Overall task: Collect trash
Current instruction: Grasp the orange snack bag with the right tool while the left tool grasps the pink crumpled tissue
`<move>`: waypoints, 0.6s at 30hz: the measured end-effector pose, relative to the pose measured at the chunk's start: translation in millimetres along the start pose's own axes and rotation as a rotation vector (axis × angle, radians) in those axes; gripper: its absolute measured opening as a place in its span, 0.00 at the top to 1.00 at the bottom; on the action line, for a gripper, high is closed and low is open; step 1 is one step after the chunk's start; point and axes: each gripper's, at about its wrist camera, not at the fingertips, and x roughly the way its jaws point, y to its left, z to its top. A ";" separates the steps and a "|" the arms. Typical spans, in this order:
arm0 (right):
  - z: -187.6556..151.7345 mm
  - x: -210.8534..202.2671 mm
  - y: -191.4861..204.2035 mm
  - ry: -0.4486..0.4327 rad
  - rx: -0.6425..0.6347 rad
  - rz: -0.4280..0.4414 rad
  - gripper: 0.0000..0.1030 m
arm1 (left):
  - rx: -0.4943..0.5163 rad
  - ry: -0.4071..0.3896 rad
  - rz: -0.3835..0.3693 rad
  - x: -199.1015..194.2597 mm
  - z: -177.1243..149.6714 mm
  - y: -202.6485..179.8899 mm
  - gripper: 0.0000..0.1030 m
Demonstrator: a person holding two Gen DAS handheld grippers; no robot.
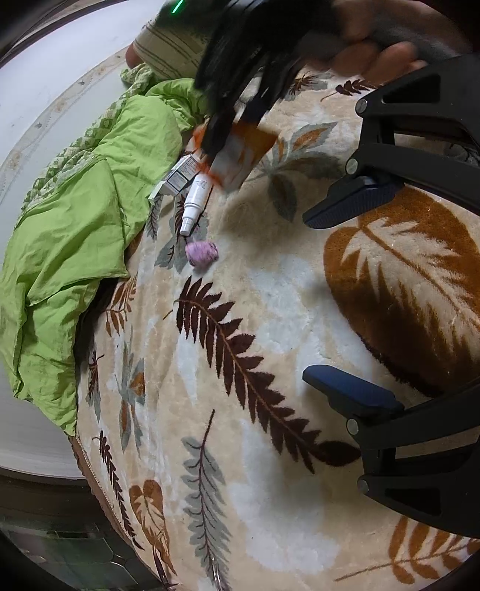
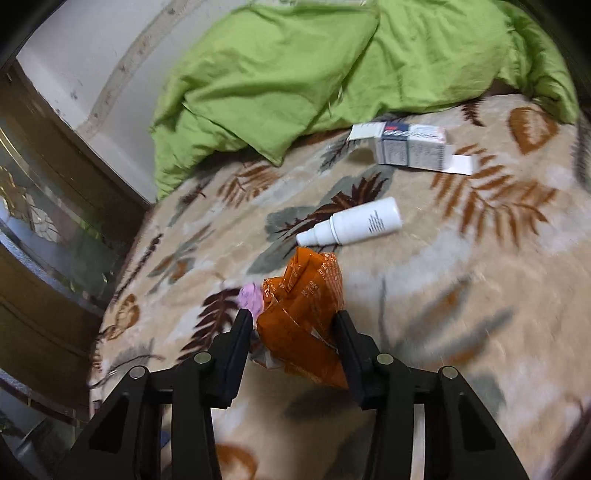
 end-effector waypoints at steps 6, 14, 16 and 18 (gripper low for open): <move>-43.6 -75.7 -4.3 -0.138 0.054 -0.044 0.53 | 0.025 -0.013 -0.037 1.3 5.3 -10.6 0.27; -44.3 -74.7 -16.8 -0.197 0.030 -0.099 0.53 | -0.030 -0.023 -0.080 41.1 46.7 -16.7 0.51; -42.8 -65.4 -17.8 -0.178 0.033 -0.096 0.53 | -0.035 -0.014 -0.077 56.7 58.5 -20.2 0.55; -41.5 -59.5 -14.6 -0.167 0.024 -0.085 0.53 | -0.028 -0.013 -0.066 70.4 67.9 -24.9 0.56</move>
